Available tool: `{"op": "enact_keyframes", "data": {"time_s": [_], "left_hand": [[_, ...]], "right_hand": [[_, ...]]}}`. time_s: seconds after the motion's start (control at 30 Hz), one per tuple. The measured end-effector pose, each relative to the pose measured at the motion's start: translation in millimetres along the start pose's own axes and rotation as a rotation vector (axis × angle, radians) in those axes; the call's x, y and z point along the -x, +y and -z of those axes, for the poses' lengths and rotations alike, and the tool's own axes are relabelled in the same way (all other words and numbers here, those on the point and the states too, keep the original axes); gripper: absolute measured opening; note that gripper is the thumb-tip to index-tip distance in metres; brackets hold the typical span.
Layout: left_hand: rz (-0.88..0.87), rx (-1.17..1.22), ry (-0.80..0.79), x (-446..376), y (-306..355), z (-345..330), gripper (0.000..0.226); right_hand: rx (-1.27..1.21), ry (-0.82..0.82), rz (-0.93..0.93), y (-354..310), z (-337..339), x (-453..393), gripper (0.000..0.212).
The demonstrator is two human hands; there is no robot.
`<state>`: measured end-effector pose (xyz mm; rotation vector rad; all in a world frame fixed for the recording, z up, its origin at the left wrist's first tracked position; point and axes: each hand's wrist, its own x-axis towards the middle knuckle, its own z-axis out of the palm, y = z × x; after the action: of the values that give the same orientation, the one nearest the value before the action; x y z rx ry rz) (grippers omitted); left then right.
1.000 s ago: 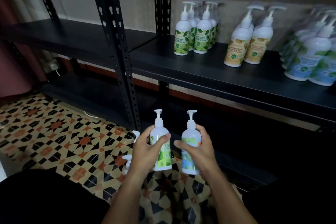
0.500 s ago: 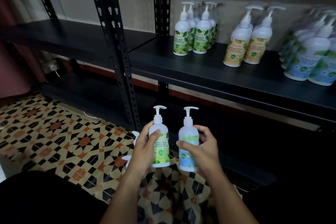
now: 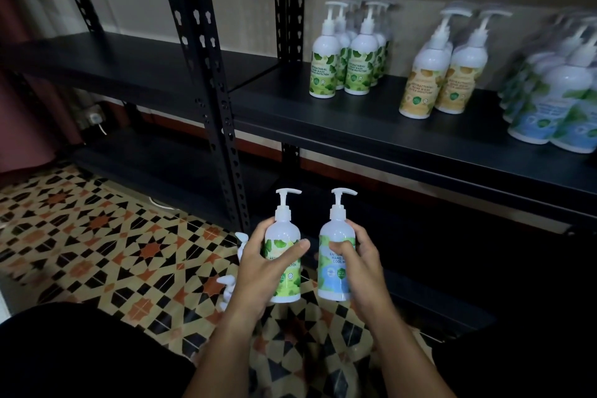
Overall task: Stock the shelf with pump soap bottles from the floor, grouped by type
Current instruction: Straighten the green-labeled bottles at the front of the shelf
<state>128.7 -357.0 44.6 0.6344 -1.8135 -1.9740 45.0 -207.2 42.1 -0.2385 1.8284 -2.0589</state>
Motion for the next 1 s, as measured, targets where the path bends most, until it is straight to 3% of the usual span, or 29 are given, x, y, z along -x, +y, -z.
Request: {"op": "enact_keyframes", "data": {"time_s": [0.23, 0.3, 0.63, 1.0], "left_hand": [[-0.081, -0.046, -0.029, 2, 4, -7, 0.035], [-0.087, -0.068, -0.052, 4, 8, -12, 0.029], [-0.323, -0.089, -0.016, -4, 47, -47, 0.039], [-0.47, -0.05, -0.19, -11, 107, -117, 0.046]], "right_hand": [[0.078, -0.019, 0.042, 0, -2, 5, 0.063], [0.123, 0.001, 0.075, -1, -2, 7, 0.061], [0.259, 0.117, 0.287, -44, 15, 11, 0.058], [0.271, 0.357, 0.478, -117, 66, 9, 0.068]]}}
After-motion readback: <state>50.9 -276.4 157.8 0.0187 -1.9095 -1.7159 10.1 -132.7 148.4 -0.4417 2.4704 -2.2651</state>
